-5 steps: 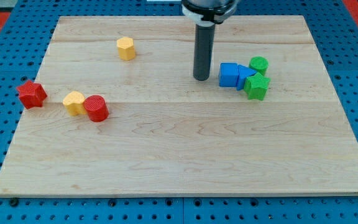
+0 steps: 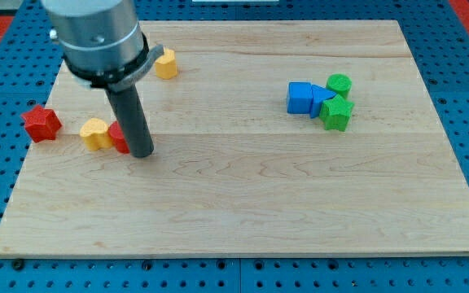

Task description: Group up the yellow and red blocks

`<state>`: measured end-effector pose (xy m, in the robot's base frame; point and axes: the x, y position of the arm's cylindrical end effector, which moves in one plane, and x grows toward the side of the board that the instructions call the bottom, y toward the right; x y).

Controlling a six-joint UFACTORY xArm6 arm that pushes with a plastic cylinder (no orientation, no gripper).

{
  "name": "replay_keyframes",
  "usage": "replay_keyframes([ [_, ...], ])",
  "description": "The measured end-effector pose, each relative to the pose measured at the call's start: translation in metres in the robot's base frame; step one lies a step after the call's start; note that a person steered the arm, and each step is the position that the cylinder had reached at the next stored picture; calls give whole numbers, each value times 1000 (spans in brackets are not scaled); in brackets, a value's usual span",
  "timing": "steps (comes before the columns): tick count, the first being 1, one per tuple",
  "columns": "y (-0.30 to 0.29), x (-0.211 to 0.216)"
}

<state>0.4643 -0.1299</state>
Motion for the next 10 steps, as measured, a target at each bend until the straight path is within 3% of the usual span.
replay_keyframes([
  [1,1,-17],
  [2,-4,-3],
  [4,-68,5],
  [6,-6,-27],
  [9,-3,-77],
  [10,7,-69],
])
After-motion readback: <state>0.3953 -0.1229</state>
